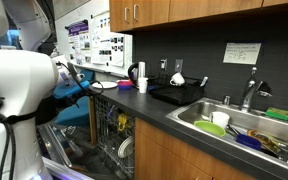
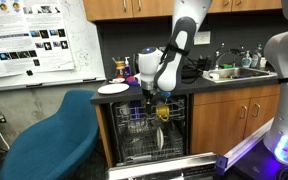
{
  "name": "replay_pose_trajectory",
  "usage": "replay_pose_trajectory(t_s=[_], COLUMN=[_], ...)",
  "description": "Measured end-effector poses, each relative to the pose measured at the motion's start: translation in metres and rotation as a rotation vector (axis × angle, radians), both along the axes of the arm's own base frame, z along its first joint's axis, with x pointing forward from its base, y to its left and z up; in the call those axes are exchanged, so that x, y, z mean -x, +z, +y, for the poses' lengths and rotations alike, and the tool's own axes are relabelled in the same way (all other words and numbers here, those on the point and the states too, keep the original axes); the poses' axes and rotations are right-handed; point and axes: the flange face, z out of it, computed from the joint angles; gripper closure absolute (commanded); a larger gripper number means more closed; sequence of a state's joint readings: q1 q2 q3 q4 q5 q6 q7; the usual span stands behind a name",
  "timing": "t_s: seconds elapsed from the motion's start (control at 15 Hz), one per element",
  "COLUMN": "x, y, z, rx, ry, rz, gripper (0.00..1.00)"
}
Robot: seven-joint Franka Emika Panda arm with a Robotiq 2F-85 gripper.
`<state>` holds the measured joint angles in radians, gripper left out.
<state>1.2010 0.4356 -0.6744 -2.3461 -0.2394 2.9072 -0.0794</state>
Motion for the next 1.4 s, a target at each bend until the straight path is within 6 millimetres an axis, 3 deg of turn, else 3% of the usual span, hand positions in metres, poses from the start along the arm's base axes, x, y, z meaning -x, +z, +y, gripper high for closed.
replay_pose_trajectory(t_s=[0.33,0.6,1.0,1.4], x=[0.030,0.054,0.082,0.088], y=[0.033,0.047,0.046,0.042], z=[0.019,0.031,0.051,0.049], rx=[-0.067,-0.173,-0.293,-0.297], ry=[0.039,0.045,0.131,0.219], rz=[0.090,0.155,0.300,0.426], gripper=[0.00,0.00,0.00,0.00])
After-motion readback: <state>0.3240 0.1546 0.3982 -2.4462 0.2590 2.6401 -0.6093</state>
